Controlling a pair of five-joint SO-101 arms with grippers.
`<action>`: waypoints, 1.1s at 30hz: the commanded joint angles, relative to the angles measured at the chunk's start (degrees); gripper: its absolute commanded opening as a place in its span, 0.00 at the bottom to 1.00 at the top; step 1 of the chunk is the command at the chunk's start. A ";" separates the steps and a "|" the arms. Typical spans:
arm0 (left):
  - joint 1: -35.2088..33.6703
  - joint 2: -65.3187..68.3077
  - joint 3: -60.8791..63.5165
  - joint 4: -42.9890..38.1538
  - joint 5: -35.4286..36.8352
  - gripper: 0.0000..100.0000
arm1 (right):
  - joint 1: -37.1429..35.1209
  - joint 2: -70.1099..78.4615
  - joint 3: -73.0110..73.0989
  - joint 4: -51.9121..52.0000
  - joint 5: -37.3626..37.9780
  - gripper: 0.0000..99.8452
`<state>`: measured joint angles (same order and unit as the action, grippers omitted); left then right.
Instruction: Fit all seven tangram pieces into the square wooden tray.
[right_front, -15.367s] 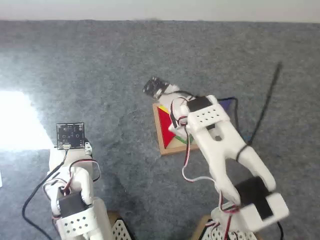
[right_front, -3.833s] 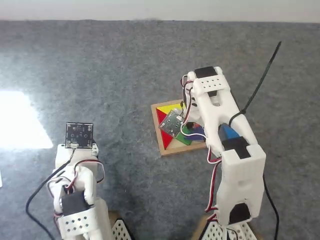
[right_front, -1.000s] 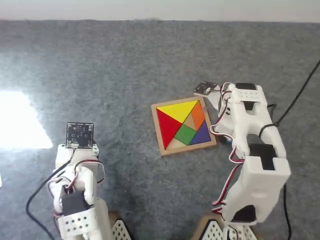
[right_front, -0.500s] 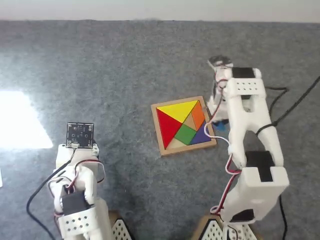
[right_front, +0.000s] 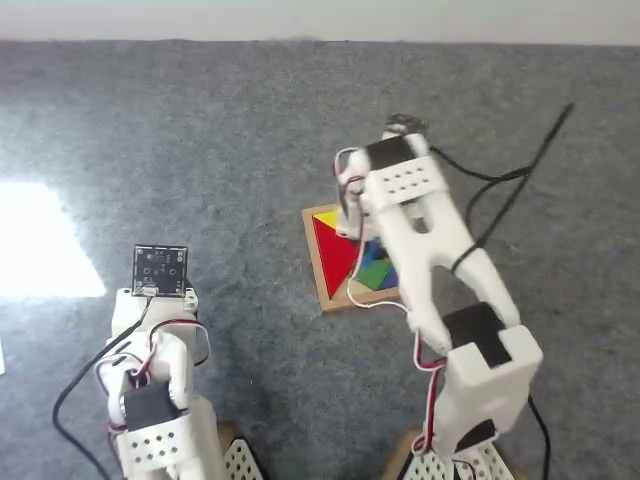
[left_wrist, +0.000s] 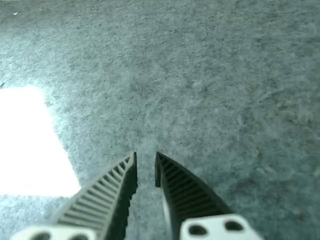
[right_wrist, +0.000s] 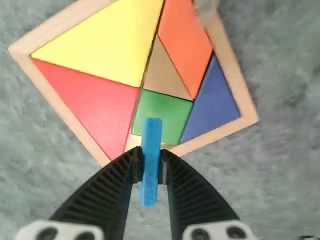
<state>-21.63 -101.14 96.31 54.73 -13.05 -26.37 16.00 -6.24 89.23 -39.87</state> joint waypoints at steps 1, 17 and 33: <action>0.35 -0.44 -0.75 -1.41 -0.44 0.06 | -4.53 1.89 -2.46 -3.38 -8.88 0.02; 0.44 -0.44 -0.75 -1.41 -0.53 0.06 | -8.57 4.53 -2.20 -12.88 -16.79 0.04; 0.44 -0.44 -0.66 -1.41 -0.53 0.06 | -8.92 4.00 -0.53 -7.78 -15.38 0.28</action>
<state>-21.63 -101.14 96.31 54.73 -13.23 -34.55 21.19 -6.07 78.95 -55.87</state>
